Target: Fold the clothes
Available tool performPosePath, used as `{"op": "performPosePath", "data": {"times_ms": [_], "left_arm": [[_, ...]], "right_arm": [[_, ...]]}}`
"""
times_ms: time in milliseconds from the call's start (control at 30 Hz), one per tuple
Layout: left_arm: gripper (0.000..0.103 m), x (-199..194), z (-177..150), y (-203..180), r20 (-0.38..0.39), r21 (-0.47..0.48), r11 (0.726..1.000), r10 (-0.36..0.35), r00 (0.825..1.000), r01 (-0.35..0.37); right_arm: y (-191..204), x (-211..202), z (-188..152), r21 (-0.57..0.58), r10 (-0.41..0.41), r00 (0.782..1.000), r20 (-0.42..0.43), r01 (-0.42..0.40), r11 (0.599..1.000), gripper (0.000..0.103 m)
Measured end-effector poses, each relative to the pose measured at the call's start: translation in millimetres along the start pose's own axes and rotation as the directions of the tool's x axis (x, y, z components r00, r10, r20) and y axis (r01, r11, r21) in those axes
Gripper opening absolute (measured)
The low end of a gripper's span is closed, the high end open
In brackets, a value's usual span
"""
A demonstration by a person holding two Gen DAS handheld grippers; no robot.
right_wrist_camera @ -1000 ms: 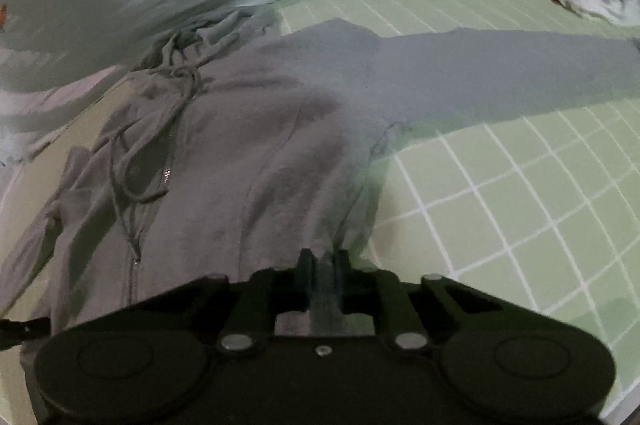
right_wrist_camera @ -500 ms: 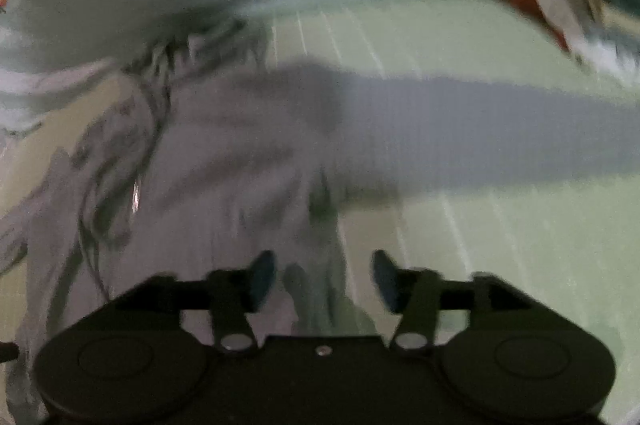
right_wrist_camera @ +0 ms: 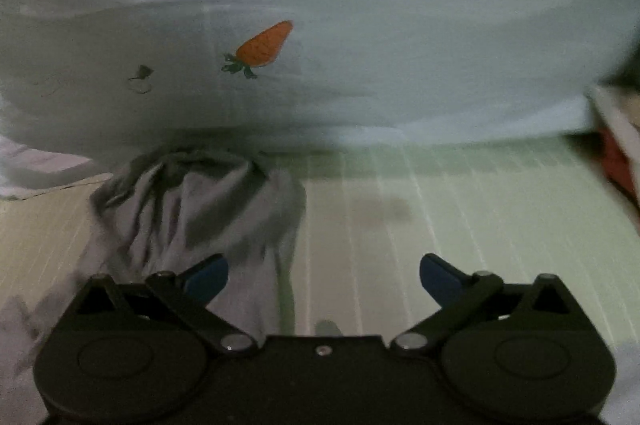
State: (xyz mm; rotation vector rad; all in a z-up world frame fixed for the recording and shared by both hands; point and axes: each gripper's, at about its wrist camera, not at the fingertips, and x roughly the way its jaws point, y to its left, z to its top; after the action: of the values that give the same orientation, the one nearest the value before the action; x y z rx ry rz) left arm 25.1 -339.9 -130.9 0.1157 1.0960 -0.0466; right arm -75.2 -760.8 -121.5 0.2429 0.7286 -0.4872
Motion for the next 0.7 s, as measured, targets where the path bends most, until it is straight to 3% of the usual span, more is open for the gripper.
{"op": "performPosePath", "data": {"times_ms": [100,167,233,400,433,467,533,633,700], "left_arm": [[0.094,20,14,-6,-0.019,0.020,0.999,0.028,0.999,-0.027],[0.096,29,19,-7,-0.022,0.023,0.998,0.056,0.998,-0.055],[0.097,33,20,-4,-0.018,-0.010,0.999,0.044,0.999,-0.044],[0.103,39,17,9,-0.017,-0.104,0.995,-0.001,1.000,0.000],[0.103,39,16,10,-0.012,-0.107,0.994,-0.002,1.000,0.001],[0.103,39,16,10,-0.007,-0.103,0.995,0.000,1.000,-0.001],[0.103,38,14,10,0.001,-0.099,0.995,-0.001,1.000,0.001],[0.103,38,13,11,0.017,-0.091,0.996,-0.004,1.000,0.006],[0.103,38,12,10,0.023,-0.090,0.996,-0.005,1.000,0.007]], "right_arm": [[17,58,33,-0.062,-0.001,1.000,-0.027,0.000,0.998,0.102],[30,92,47,-0.102,0.035,0.998,-0.059,-0.040,0.994,0.091],[44,120,55,-0.158,0.057,0.994,-0.090,-0.070,0.985,0.087],[62,147,55,-0.244,0.075,0.995,-0.066,-0.089,0.966,0.078],[61,148,56,-0.248,0.068,0.996,-0.057,-0.080,0.965,0.067],[59,148,57,-0.258,0.039,0.998,-0.041,-0.049,0.965,0.043],[51,153,61,-0.290,-0.115,0.993,-0.017,0.105,0.951,0.012],[16,161,64,-0.247,-0.299,0.954,-0.004,0.289,0.925,0.010],[-5,160,69,-0.174,-0.330,0.944,-0.026,0.320,0.931,0.012]]}}
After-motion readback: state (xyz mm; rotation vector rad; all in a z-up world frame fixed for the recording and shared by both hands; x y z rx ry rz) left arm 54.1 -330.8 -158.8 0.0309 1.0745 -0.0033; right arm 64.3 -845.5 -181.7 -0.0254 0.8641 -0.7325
